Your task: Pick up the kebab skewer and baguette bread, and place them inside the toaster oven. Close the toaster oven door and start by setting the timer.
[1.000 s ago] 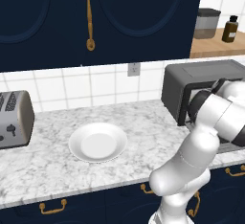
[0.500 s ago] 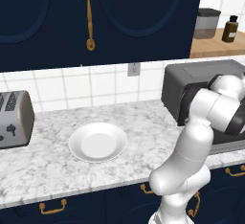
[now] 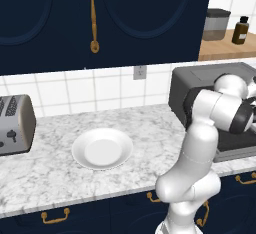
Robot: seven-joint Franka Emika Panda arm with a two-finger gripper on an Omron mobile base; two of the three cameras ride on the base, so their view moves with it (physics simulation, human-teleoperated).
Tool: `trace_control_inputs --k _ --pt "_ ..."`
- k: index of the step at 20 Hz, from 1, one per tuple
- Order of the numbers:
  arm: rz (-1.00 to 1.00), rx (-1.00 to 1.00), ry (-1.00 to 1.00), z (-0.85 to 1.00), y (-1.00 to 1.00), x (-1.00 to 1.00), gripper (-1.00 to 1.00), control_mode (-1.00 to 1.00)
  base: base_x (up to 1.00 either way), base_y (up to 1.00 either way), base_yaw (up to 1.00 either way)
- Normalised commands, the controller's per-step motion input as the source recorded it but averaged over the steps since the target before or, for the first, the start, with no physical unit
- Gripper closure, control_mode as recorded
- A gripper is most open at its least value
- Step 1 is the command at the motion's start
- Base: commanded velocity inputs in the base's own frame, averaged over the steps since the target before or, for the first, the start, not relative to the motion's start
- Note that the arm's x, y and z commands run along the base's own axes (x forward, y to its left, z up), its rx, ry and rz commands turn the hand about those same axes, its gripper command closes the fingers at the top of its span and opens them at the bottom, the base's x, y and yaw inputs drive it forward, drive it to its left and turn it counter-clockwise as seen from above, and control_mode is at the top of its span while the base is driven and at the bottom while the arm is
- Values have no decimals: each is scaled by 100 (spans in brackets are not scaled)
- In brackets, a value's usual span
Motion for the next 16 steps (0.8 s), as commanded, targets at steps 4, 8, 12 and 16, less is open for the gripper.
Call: trace_control_inputs --k 4,8,12,16 --pt "-5 2 -1 9 -7 -10 -100 -100 0 0 0" --pt "-1 0 0 49 -13 -81 -100 -100 0 0 0" --pt "0 0 4 38 21 -100 -100 -100 0 0 0" --pt "0 0 19 2 68 -99 -100 -100 0 0 0"
